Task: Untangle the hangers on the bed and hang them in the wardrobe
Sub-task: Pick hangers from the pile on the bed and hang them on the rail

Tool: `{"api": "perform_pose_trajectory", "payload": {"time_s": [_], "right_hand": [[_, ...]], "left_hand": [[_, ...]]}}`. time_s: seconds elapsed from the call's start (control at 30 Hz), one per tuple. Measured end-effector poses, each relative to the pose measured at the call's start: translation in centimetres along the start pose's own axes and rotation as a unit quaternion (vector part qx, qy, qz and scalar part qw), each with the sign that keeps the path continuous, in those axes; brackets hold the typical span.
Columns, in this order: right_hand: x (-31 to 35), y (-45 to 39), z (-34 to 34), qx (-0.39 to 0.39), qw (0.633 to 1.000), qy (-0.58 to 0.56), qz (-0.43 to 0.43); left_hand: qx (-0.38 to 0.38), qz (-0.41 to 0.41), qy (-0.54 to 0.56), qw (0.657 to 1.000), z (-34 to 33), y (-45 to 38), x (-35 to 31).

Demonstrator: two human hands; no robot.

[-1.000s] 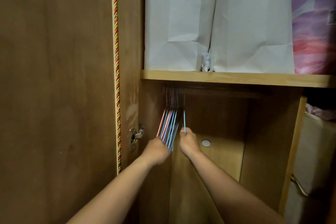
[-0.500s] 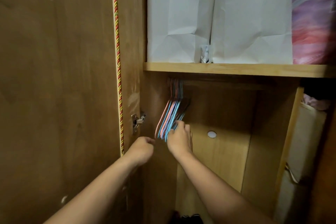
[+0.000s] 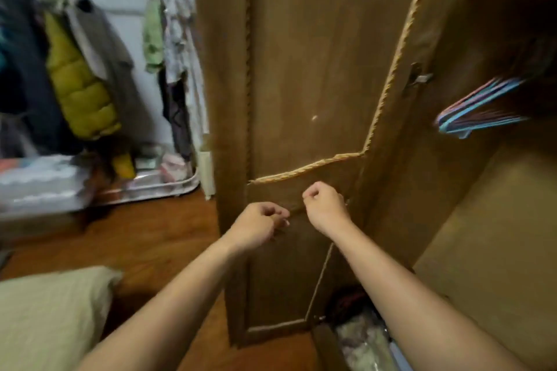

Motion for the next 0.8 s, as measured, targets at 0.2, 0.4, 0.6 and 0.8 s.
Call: {"api": "perform_pose_trajectory", "payload": {"time_s": [0.2,0.4,0.6,0.8], "right_hand": [[5.3,8.9,-16.5,0.221,0.972,0.06,0.061],[15.4,26.6,-36.2,0.457,0.864,0.111,0.178],[17.5,44.9,-50.0,0.62,0.765,0.092,0.148],[13.6,52.0,-57.6,0.701,0.694,0.154,0.059]], "left_hand": [[-0.193,0.142,0.133,0.962,12.0,14.1,15.6],[-0.409,0.261,0.24,0.841,21.6,38.4,30.1],[-0.528,0.353,0.318,0.704,22.7,57.9,41.4],[-0.571,0.391,0.39,0.608,23.9,64.5,49.5]]}}
Point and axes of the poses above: each hand's wrist, its own y-axis away from the middle knuckle, its own z-axis out of the back of the hand, x = y × z, the point moved 5 cm from there along -y, towards the middle knuckle, and after that the axes turned 4 degrees about -y, right-handed, at the moved point
